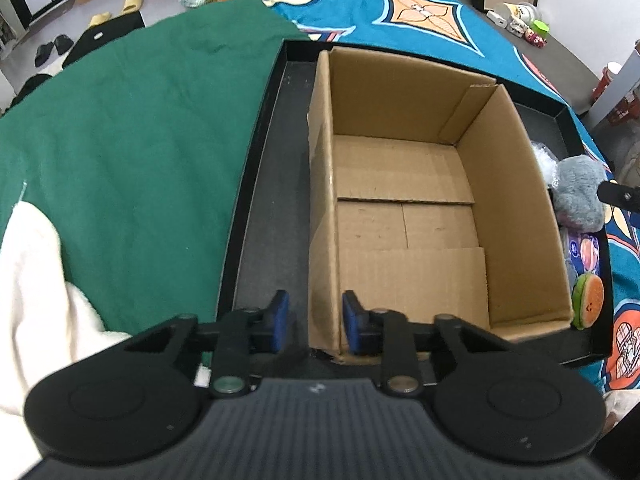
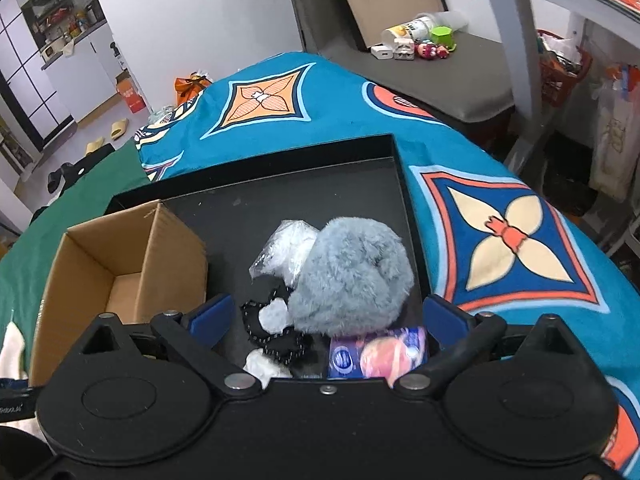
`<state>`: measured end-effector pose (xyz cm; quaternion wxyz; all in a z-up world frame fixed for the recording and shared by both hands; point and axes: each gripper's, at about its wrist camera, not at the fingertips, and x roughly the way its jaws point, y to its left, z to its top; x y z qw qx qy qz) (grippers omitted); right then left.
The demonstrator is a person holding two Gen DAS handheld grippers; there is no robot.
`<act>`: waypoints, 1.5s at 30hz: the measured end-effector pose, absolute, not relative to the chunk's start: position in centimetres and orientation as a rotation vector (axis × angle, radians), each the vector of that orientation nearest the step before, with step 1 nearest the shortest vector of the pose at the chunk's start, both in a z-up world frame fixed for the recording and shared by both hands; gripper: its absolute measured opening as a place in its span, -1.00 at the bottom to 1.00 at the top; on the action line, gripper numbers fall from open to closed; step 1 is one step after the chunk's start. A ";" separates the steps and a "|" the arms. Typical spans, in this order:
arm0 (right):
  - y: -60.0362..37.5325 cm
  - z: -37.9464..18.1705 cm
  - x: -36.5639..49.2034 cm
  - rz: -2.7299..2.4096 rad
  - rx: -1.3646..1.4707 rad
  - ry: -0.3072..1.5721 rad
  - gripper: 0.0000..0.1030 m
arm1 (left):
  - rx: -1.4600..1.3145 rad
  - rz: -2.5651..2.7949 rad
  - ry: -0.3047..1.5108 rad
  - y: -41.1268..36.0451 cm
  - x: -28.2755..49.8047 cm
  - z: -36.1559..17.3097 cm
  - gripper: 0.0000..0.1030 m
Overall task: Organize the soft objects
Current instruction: 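Reach the right gripper to the grey fluffy plush and grasp it, then carry the grey plush into the cardboard box and open the right gripper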
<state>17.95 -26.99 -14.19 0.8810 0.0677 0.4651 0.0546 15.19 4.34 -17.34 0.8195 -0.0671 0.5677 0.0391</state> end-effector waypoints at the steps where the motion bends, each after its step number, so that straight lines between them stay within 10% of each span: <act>1: -26.9 -14.5 18.3 0.111 0.135 0.965 0.95 | -0.146 0.085 1.211 4.4 15.4 -17.5 -0.56; 18: -24.4 -18.8 20.8 0.048 -0.085 0.982 0.71 | -0.215 0.119 1.109 5.2 16.2 -18.3 -0.77; 25: -24.3 -18.4 20.5 0.027 -0.127 0.980 -0.03 | -0.226 0.109 1.092 5.1 15.4 -17.8 -0.75; 45: -22.7 -10.9 14.3 0.187 -0.086 0.887 -0.05 | -0.294 0.136 1.089 6.3 13.3 -16.0 -0.73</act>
